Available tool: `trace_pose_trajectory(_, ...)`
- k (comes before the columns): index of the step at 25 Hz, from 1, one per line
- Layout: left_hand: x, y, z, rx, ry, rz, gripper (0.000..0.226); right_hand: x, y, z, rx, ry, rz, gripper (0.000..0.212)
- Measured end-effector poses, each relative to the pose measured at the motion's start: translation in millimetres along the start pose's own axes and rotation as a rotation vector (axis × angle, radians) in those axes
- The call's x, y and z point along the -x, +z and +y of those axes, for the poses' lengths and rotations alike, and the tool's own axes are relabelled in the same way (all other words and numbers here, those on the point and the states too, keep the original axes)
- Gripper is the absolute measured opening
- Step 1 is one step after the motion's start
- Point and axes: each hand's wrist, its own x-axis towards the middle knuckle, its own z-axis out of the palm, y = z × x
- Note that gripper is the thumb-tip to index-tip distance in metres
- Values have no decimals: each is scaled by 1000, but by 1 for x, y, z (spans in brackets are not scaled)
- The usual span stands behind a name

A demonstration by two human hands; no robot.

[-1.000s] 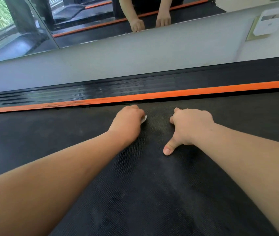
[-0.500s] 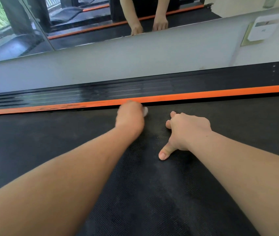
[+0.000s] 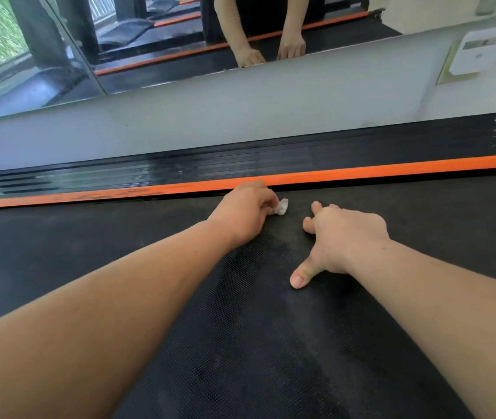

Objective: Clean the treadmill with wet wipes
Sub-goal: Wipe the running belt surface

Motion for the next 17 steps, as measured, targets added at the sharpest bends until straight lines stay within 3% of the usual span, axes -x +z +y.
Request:
trace_pose_trajectory(6, 0, 8, 17, -83, -148, 38, 24, 2, 1, 1, -12, 18, 6, 122)
trace_pose_trajectory(11, 3, -20, -14, -108, -400, -20, 25, 1, 0, 0, -11, 24, 6, 123)
trace_pose_trajectory(13, -5, -14, 7, -131, -366, -49, 20, 0, 0, 0, -24, 42, -4, 131)
trace_pose_trajectory(17, -7, 18, 71, -118, -77, -120, 23, 6, 1, 2, -20, 45, 30, 129)
